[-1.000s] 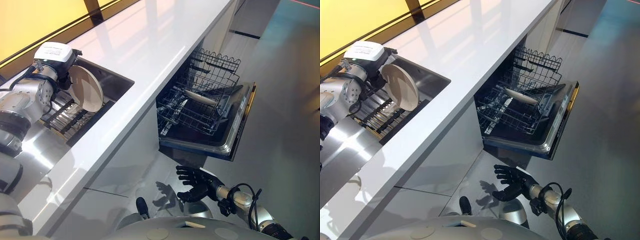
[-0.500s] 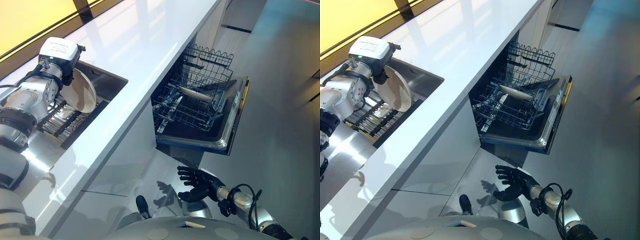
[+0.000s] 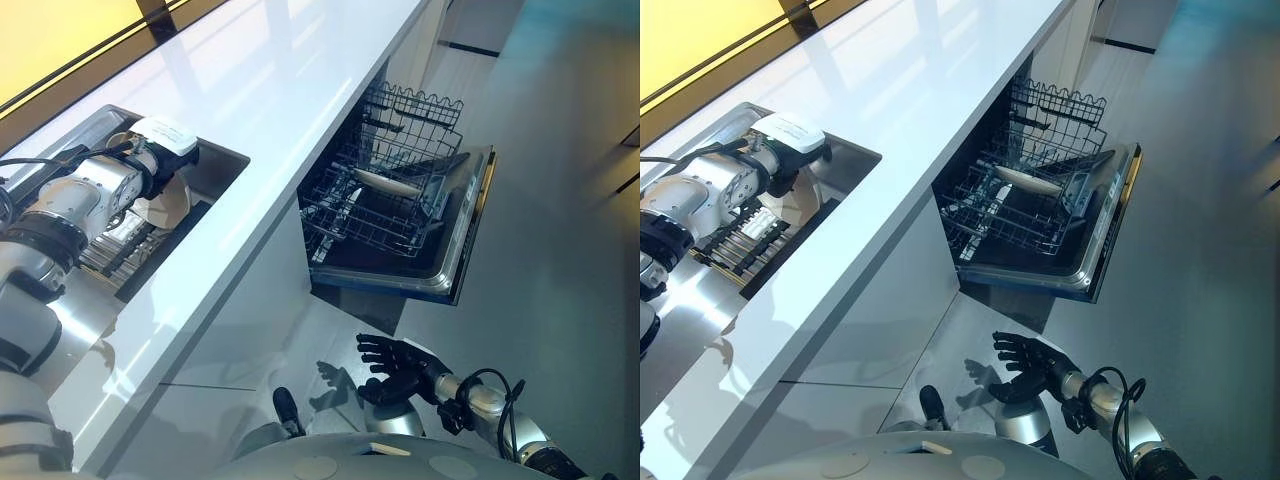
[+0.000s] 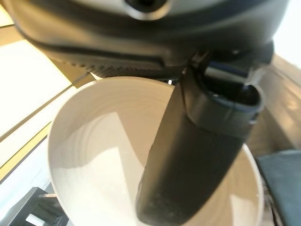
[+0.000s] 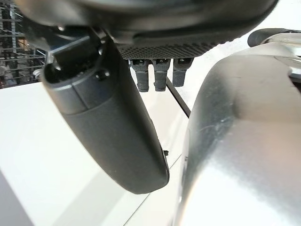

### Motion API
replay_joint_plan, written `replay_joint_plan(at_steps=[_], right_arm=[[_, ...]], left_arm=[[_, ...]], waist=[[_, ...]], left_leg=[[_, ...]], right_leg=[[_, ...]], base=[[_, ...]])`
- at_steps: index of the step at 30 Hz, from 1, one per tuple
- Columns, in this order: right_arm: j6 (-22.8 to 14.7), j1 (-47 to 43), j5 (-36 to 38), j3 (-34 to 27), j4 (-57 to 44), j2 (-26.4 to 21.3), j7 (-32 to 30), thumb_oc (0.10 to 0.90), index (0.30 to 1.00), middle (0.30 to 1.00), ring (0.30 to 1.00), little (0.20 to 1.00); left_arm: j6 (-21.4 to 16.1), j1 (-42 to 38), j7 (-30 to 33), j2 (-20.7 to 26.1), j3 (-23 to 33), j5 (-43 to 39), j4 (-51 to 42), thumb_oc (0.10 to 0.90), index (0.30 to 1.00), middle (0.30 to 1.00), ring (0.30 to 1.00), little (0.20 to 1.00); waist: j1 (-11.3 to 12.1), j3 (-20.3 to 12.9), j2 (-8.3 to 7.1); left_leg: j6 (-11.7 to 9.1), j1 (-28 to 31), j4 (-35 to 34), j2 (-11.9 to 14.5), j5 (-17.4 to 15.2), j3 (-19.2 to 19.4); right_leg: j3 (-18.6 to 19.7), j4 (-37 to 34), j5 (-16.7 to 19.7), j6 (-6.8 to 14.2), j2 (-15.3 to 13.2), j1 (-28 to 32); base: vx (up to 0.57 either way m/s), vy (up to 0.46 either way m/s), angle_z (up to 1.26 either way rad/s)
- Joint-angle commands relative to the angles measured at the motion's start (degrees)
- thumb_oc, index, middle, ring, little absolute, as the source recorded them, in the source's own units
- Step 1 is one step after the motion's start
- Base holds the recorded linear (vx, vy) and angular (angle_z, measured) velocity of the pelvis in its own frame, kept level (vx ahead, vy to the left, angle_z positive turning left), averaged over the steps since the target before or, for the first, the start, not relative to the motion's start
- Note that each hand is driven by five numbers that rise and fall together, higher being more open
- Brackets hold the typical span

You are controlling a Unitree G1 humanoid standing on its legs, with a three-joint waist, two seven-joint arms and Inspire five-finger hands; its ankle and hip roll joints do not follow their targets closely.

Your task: Pick up plates and place into dishwasher.

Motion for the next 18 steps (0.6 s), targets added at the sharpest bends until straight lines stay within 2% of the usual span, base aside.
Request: replay_joint_plan(at_steps=[1,6,8,10,15,17,18], right_arm=[[-2.52,-0.34,1.54,0.70,-7.10,-2.58,-0.06,0.800,0.900,0.900,0.900,0.900],[-2.66,-0.85,2.02,1.44,-7.20,-1.86,-0.79,0.800,0.900,0.900,0.900,0.900],[-3.44,-1.08,1.88,1.70,-6.57,-1.22,-0.88,0.800,0.900,0.900,0.900,0.900],[-3.27,-1.43,2.25,1.79,-6.92,-0.95,-1.53,0.800,0.900,0.900,0.900,0.900],[-5.13,-1.95,3.97,1.64,-8.17,-0.29,-5.06,0.800,0.900,0.900,0.900,0.900],[-6.41,-2.31,4.65,1.39,-9.13,-0.05,-7.14,0.800,0.900,0.900,0.900,0.900],[-6.72,-2.53,5.12,1.23,-9.82,0.00,-8.01,0.800,0.900,0.900,0.900,0.900]], left_arm=[[2.80,-8.33,-5.99,4.41,-1.80,7.33,-0.16,0.100,0.300,0.300,0.300,0.200],[2.99,-11.88,-10.36,5.76,-4.71,13.79,-0.56,0.100,0.300,0.300,0.300,0.200],[5.34,-12.87,-14.36,6.11,-5.72,12.58,0.08,0.100,0.300,0.300,0.300,0.200],[6.07,-12.66,-14.89,6.50,-5.27,14.15,0.81,0.100,0.300,0.300,0.300,0.200],[8.26,-14.36,-7.50,7.53,-5.14,13.53,1.46,0.100,0.300,0.300,0.300,0.200],[10.70,-15.59,-1.60,8.08,-5.17,12.41,0.88,0.100,0.300,0.300,0.300,0.200],[10.78,-15.99,1.18,8.11,-4.79,12.66,1.22,0.100,0.300,0.300,0.300,0.200]], waist=[[-0.06,-2.68,1.43],[0.64,-3.26,1.70],[0.99,-3.56,1.75],[1.41,-3.63,1.74],[2.24,-4.00,1.85],[2.54,-4.38,1.96],[2.74,-4.54,1.95]], left_leg=[[4.49,3.08,8.06,-7.09,-16.86,-1.87],[4.22,3.60,7.24,-7.03,-16.55,-2.25],[4.13,3.67,7.06,-6.94,-16.39,-2.35],[4.10,3.75,6.95,-6.90,-16.26,-2.62],[3.96,4.20,6.27,-6.87,-15.90,-3.33],[3.77,4.29,5.81,-6.66,-15.60,-3.46],[3.75,4.29,5.65,-6.63,-15.53,-3.60]], right_leg=[[-0.43,-0.71,12.46,3.32,3.62,-11.96],[-1.69,-1.32,12.08,3.37,3.44,-11.19],[-2.06,-1.51,11.95,3.36,3.46,-10.99],[-2.31,-1.65,11.59,3.34,3.52,-10.70],[-3.36,-2.27,10.88,3.24,3.65,-9.76],[-3.79,-2.35,10.67,3.21,3.71,-9.54],[-3.88,-2.49,10.43,3.15,3.82,-9.23]], base=[[-0.03,-0.010,0.02],[-0.04,-0.015,0.04],[-0.05,-0.030,0.04],[-0.05,-0.036,0.02],[-0.05,-0.032,0.13],[-0.06,-0.037,0.12],[-0.05,-0.038,0.22]])
